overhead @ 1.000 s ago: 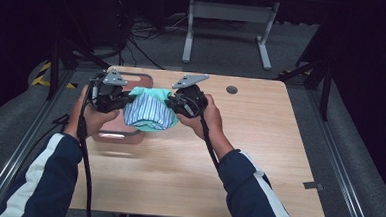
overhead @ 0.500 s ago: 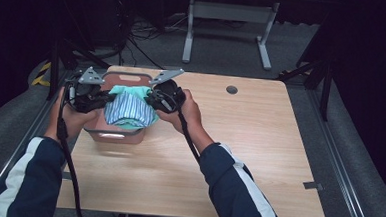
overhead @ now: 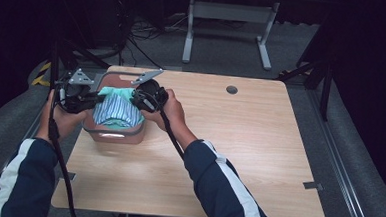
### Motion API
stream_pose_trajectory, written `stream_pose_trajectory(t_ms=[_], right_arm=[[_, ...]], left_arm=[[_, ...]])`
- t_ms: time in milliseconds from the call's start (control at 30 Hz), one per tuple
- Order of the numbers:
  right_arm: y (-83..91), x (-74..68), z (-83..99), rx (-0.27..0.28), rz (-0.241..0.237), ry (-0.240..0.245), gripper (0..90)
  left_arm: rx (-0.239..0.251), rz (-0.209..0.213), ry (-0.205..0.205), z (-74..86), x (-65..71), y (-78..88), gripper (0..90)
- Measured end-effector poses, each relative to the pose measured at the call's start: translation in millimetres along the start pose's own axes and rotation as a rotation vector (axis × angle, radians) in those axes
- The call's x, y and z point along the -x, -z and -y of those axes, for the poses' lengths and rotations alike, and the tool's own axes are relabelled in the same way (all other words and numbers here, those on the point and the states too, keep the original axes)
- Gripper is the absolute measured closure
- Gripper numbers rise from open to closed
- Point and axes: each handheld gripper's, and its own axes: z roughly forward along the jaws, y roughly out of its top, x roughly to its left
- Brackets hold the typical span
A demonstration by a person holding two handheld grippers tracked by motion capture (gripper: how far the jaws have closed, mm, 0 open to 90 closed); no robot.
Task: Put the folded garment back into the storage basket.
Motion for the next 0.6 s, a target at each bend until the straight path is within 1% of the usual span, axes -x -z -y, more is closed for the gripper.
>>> stream_pose_trajectory(t_ms=[33,67,100,200,233,267,333,400,433,467,600], right_arm=[[-3.2,0.1,0.2,-0.006,-0.002,-0.002,82.9],[-5.9,0.2,0.5,-0.010,-0.003,-0.004,82.8],[-7.8,0.0,0.7,-0.012,-0.003,-0.006,82.8],[-15.0,0.1,2.8,-0.018,-0.007,-0.004,82.8],[-17.5,0.4,3.7,-0.024,-0.005,-0.006,82.8],[-20.1,0.8,4.7,-0.030,-0.005,-0.014,82.8],[-26.1,1.6,6.9,-0.039,-0.008,-0.016,82.8],[-30.1,2.4,8.5,-0.045,-0.009,-0.020,82.8],[-32.4,2.4,9.2,-0.049,-0.010,-0.023,82.8],[-34.2,2.6,10.1,-0.053,-0.011,-0.021,82.8],[-40.9,1.5,12.2,-0.069,-0.013,-0.017,82.8]], left_arm=[[-0.003,-0.002,0.003,1.3,-0.7,-1.8,83.1],[-0.018,0.001,0.000,1.6,-1.4,-2.3,83.1],[-0.012,-0.003,0.000,3.0,-1.7,-4.6,83.0],[-0.018,0.001,0.012,6.8,-2.5,-11.4,83.1],[-0.029,-0.001,0.003,7.4,-3.1,-13.5,83.0],[-0.032,-0.004,0.012,8.6,-2.5,-15.8,83.1],[-0.037,-0.009,0.001,10.1,-3.0,-20.7,83.1],[-0.045,-0.010,0.004,11.6,-3.5,-23.7,83.1],[-0.065,-0.005,0.008,12.2,-3.4,-24.5,83.0],[-0.055,-0.014,0.003,13.6,-3.6,-27.3,83.1],[-0.060,-0.014,0.006,16.8,-3.6,-30.8,83.1]])
